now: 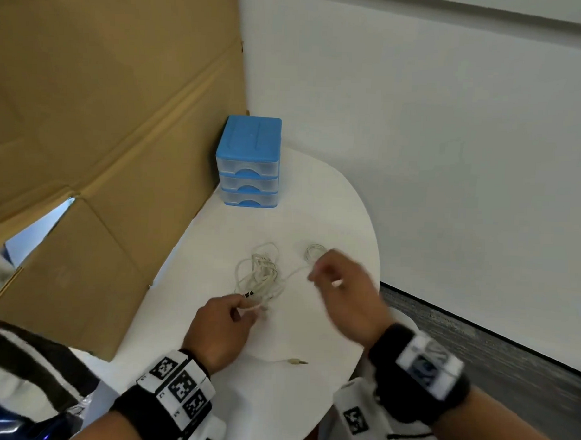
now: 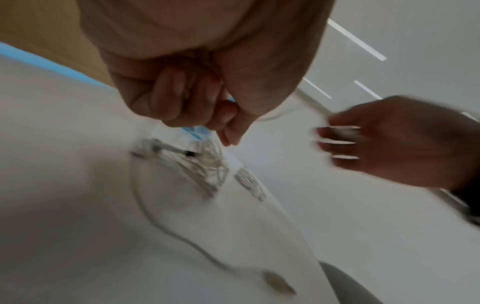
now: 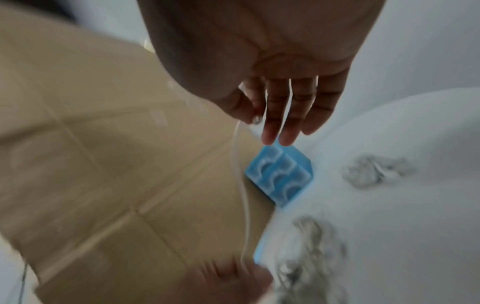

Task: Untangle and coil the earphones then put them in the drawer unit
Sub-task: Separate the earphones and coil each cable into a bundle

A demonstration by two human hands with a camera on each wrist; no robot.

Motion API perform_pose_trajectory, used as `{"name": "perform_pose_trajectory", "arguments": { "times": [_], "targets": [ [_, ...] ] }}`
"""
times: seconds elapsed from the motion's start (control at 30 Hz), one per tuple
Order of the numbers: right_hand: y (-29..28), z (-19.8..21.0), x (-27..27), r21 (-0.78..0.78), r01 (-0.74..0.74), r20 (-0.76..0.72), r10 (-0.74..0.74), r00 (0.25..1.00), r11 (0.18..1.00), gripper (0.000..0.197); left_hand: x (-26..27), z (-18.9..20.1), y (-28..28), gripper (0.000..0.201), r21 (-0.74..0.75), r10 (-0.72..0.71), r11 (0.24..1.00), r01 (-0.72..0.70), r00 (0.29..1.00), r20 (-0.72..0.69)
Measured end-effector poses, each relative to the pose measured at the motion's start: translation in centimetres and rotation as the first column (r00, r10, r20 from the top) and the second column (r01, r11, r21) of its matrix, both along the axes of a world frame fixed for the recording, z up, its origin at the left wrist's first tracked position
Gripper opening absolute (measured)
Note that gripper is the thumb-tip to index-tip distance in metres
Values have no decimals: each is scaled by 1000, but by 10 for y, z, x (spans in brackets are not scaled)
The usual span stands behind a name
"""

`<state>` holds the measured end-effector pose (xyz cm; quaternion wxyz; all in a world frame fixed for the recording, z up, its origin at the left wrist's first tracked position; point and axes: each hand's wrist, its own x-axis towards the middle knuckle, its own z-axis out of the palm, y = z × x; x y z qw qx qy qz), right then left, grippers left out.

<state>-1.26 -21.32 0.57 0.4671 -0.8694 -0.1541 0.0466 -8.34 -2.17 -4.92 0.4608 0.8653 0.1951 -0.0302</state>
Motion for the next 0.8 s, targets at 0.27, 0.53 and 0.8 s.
{"name": "perform_pose_trajectory", "arguments": {
  "times": [0.27, 0.53, 0.8],
  "targets": [
    [-57, 68, 14, 95, 65, -135, -52, 990, 993, 14, 8, 25, 13, 14, -18, 109, 994, -108, 956, 272],
    [-23, 47, -39, 20, -215, -157, 216, 964, 976, 56, -6, 72, -24, 15, 37, -27, 999, 13, 903, 429],
    [-18, 65, -38, 433, -295, -360, 464, 810, 852, 10, -8, 89, -28, 19, -78, -34, 994, 78, 892, 451]
  ]
}}
